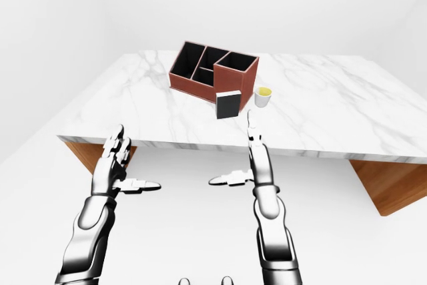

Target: Pick up the book and place it in the right compartment of the caddy.

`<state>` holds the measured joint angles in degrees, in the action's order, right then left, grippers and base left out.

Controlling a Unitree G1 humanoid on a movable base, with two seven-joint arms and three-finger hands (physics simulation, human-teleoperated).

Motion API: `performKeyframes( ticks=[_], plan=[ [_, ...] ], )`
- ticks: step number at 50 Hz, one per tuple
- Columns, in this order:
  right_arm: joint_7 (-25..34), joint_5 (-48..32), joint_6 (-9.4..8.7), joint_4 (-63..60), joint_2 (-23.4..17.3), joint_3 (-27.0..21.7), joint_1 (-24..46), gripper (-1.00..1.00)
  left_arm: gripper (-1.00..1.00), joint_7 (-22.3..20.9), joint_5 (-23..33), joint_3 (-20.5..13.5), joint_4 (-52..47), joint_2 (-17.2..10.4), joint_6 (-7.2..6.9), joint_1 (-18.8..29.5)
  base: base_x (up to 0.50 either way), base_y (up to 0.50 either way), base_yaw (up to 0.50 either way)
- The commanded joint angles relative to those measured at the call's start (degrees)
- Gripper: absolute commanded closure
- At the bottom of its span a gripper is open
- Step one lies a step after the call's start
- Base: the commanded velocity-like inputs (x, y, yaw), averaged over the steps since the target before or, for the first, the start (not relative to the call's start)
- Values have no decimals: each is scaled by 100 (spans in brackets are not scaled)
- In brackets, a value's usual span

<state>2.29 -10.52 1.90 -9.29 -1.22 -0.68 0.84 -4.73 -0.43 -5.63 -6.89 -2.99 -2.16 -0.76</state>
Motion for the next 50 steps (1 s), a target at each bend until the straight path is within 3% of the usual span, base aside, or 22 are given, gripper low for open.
performKeyframes(
  ticks=[1,4,6,11,24,34,50],
  plan=[
    [175,-115,-350,-237,-96,9,86,-100,-100,-48,-1,-41,47,-12,-41,68,0,0,0],
    [354,-202,-538,-398,-114,61,120,-100,-100,-40,1,-73,253,-26,64,149,0,0,0],
    [500,-308,-690,-526,-125,106,158,-100,-100,-36,-2,-88,235,-44,29,175,0,0,0],
    [817,-514,-690,-714,-191,124,297,-100,-100,-114,46,-136,-202,-130,-284,240,0,0,0],
    [1391,-867,-690,-1302,-322,-67,784,-100,-100,-210,-84,-475,-920,-258,-284,457,4,0,0],
    [1912,-1315,-690,-1954,-409,-65,1283,-100,-100,-239,-80,-486,-1081,-272,-284,392,24,3,0],
    [2086,-1551,-690,-1991,-516,-133,1753,-100,-100,-270,-12,-668,-1310,-368,-284,511,26,3,0]
  ],
)
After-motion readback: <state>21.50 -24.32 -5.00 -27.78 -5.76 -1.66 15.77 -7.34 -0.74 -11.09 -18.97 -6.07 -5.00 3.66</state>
